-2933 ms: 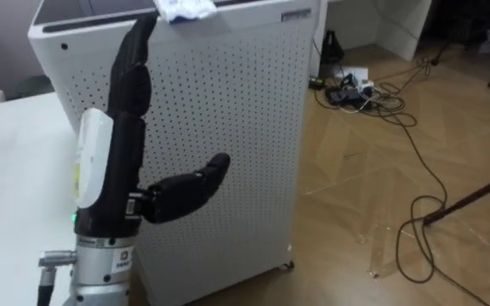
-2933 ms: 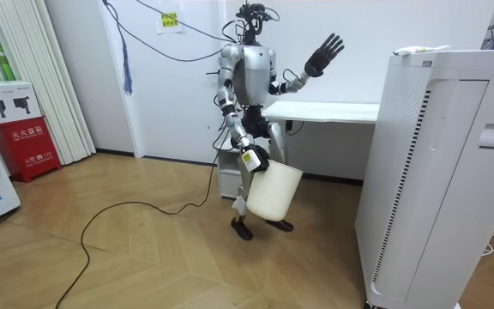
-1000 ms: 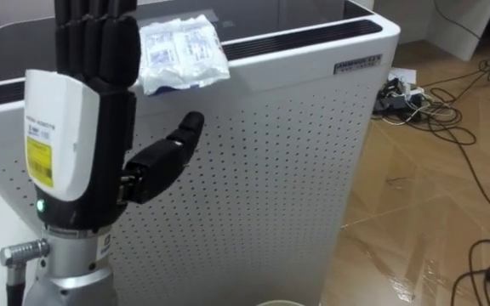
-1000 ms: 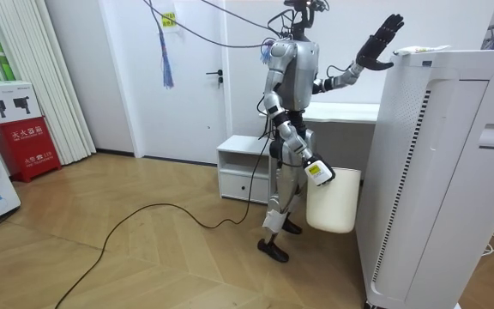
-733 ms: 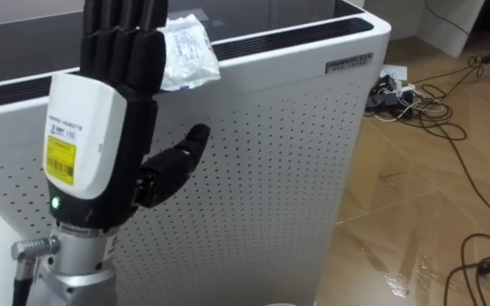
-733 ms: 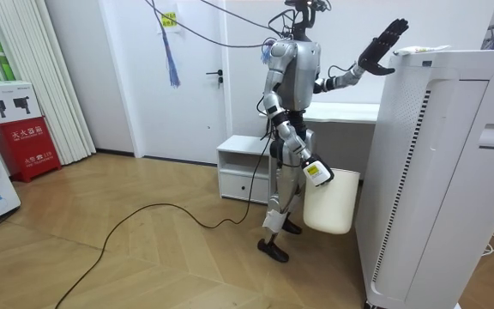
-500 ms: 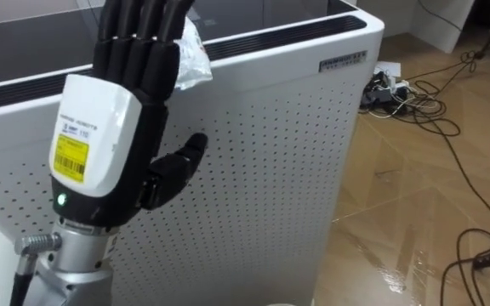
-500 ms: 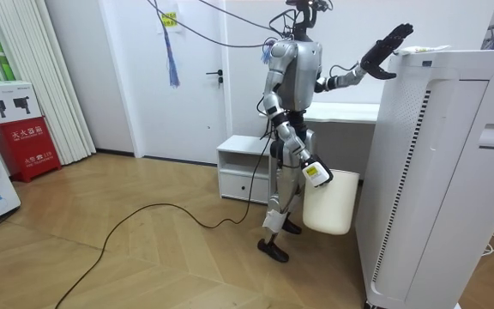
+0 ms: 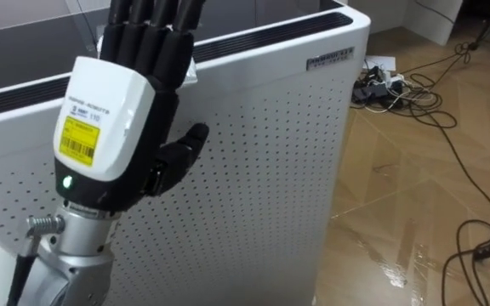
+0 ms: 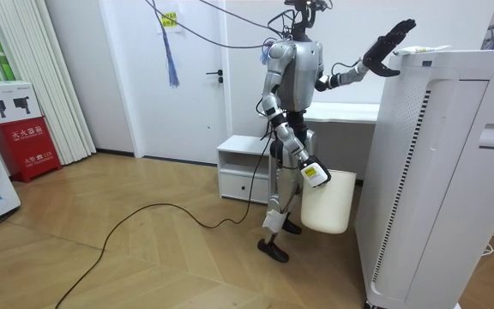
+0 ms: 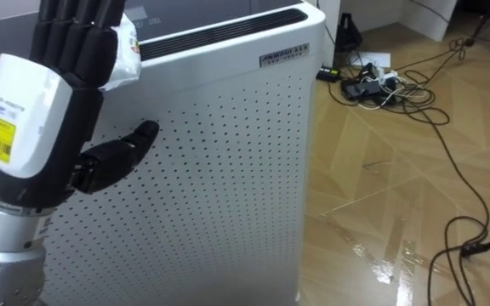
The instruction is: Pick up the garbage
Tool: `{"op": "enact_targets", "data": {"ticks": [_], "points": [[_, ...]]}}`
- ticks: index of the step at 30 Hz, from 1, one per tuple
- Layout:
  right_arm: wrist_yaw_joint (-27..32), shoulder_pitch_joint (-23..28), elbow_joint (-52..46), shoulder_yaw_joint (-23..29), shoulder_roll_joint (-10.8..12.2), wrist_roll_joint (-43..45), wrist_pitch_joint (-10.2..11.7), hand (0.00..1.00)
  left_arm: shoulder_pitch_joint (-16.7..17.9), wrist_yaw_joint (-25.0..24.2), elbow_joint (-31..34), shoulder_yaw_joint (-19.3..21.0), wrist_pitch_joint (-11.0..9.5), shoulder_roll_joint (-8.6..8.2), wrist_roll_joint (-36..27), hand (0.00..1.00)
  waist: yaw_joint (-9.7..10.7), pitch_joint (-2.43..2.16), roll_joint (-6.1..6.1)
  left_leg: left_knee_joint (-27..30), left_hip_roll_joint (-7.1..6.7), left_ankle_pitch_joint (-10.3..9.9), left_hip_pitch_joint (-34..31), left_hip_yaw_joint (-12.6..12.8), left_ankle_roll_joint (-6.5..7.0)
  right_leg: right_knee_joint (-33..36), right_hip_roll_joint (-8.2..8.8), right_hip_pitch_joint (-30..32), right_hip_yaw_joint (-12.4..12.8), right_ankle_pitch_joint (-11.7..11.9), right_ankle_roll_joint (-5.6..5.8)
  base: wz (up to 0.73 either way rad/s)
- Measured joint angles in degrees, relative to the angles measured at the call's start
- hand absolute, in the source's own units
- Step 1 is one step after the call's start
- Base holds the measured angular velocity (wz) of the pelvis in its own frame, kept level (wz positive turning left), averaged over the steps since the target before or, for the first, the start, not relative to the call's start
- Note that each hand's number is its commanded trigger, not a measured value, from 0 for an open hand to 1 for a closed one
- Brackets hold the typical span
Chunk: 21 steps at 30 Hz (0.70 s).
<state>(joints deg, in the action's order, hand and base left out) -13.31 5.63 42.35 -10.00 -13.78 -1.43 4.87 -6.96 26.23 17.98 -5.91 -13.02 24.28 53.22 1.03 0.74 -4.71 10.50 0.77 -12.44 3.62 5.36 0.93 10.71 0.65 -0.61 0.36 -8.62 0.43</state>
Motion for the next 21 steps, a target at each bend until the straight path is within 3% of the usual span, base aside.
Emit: {"op": "enact_targets", "data": {"ticks": [6,10,17,21], "points": [[-0.10,0.33,-1.54,0.06,-0.59,-0.02,-0.81,1.00,0.00,-0.52,-0.84,1.42,1.46,1.60,-0.10,0.00,0.03,-0.38,-0.58,-0.05,0.00,0.00,0.42,0.04,0.00,-0.06,0.03,-0.43,-0.03,0.01,0.01,0.00],[-0.26,1.46,-3.63,0.35,-1.51,0.00,-0.82,1.00,0.00,-1.28,-0.83,2.54,1.41,1.75,-0.03,0.00,-1.11,-0.49,-1.16,-0.14,0.02,0.00,0.89,0.38,0.00,0.01,-0.01,-0.56,0.33,0.01,0.01,-0.06],[-0.59,2.41,-4.84,1.26,-1.81,-0.01,-0.82,1.00,0.00,-2.70,-0.69,3.95,0.89,2.02,-0.03,0.00,-1.70,-0.44,-1.14,-0.30,0.10,0.00,0.96,0.38,0.00,0.07,0.00,-0.62,-0.08,0.02,0.00,-0.01],[-0.50,2.42,-4.83,1.30,-1.90,-0.17,-0.83,1.00,0.00,-2.78,-0.70,5.45,-0.50,2.02,-0.07,0.00,-1.87,-0.28,-0.84,-0.30,0.10,0.00,0.95,0.38,0.00,0.07,-0.02,-0.59,-0.06,0.02,0.00,0.00]]}}
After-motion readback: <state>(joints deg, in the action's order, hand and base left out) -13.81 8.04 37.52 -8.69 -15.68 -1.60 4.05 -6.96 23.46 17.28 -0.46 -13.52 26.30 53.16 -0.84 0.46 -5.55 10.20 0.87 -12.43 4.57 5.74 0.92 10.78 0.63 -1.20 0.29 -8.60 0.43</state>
